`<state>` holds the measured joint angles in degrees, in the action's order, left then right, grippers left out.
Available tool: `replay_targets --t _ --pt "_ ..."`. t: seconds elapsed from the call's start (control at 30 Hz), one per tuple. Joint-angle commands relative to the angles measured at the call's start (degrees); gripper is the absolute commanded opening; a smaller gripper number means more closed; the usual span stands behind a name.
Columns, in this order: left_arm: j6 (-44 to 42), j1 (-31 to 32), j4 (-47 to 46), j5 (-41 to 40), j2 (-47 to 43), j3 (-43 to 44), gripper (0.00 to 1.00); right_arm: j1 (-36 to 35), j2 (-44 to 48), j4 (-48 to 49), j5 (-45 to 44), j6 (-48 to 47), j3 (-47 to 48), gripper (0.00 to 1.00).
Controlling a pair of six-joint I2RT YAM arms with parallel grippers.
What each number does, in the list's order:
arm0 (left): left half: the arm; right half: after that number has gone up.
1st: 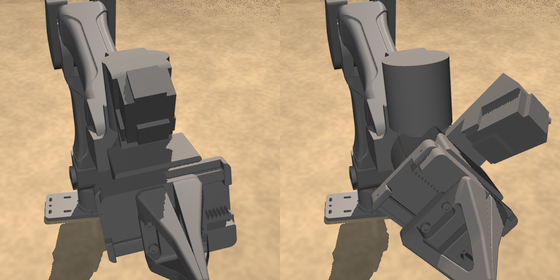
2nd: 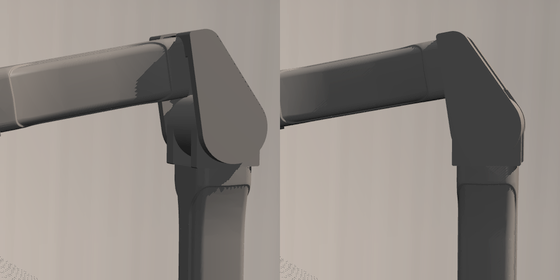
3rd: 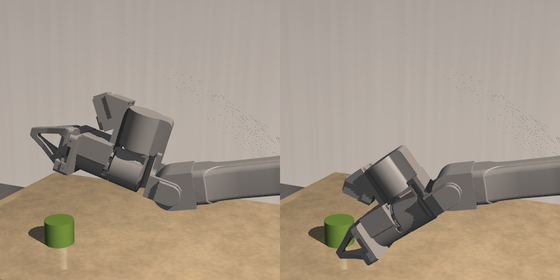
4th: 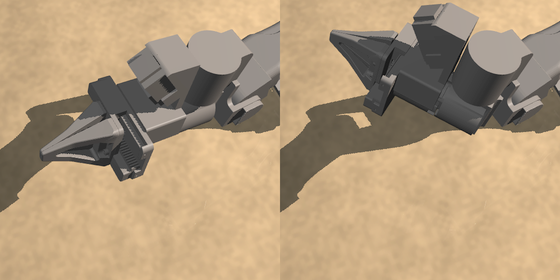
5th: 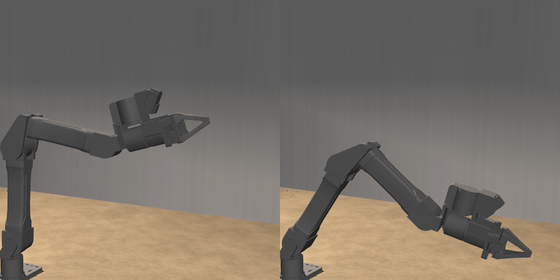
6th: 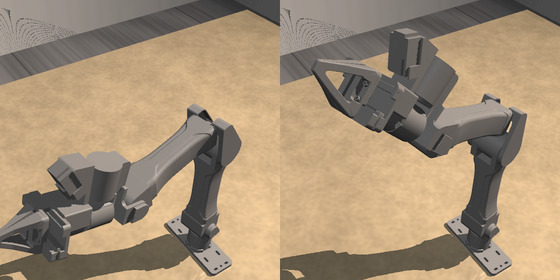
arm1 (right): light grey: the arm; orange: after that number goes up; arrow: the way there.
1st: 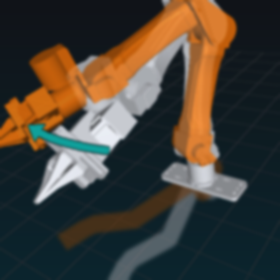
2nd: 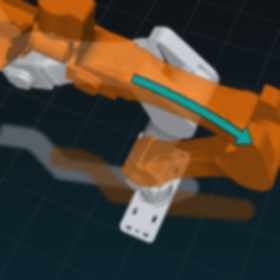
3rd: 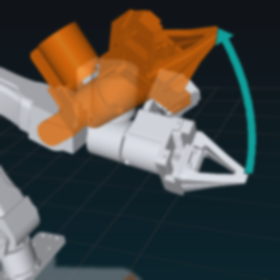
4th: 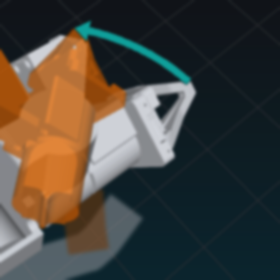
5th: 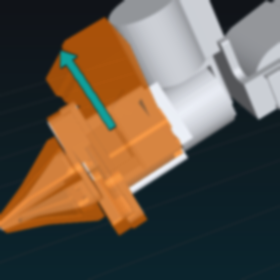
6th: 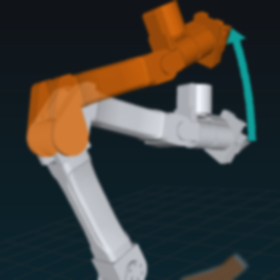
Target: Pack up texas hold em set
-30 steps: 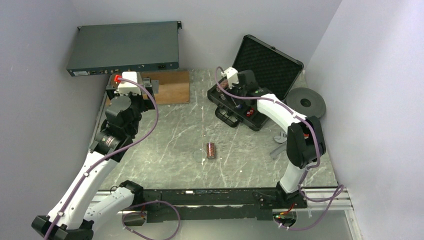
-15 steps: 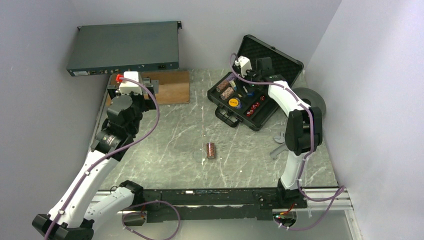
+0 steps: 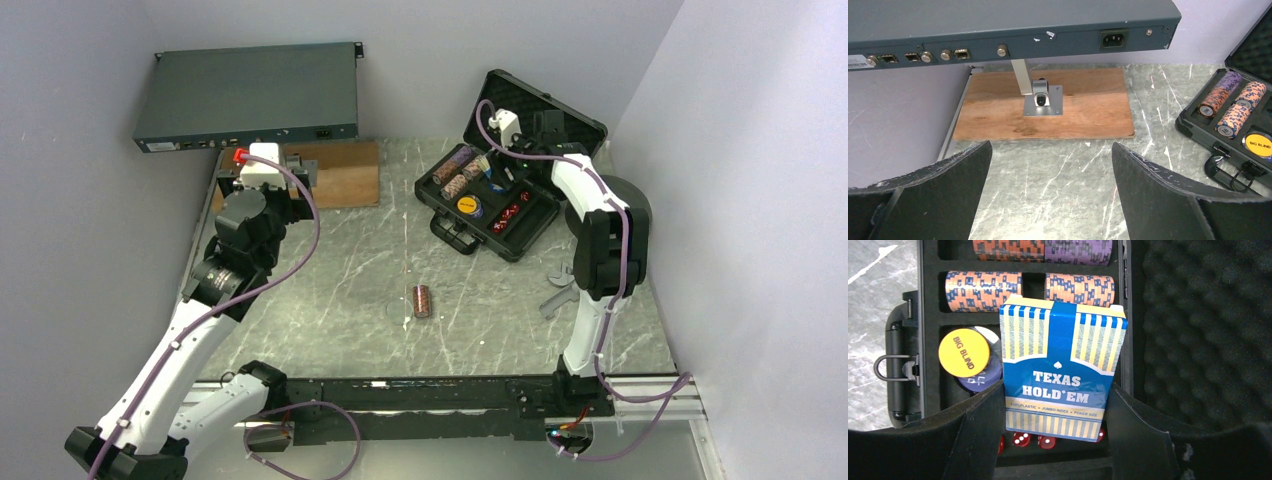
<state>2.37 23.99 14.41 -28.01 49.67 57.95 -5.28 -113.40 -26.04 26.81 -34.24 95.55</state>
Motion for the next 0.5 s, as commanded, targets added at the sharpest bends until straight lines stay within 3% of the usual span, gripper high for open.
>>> replay_targets --t 0.0,0.47 --pt "0.23 0.18 -1.57 0.72 -0.28 0.87 0.96 1.31 -0.92 -0.19 3.40 -3.51 2.82 0.00" --pt "0.46 0.18 -0.89 1.33 0.75 1.41 0.95 2.82 -8.67 -1.75 5.37 -8.17 9.24 0.00"
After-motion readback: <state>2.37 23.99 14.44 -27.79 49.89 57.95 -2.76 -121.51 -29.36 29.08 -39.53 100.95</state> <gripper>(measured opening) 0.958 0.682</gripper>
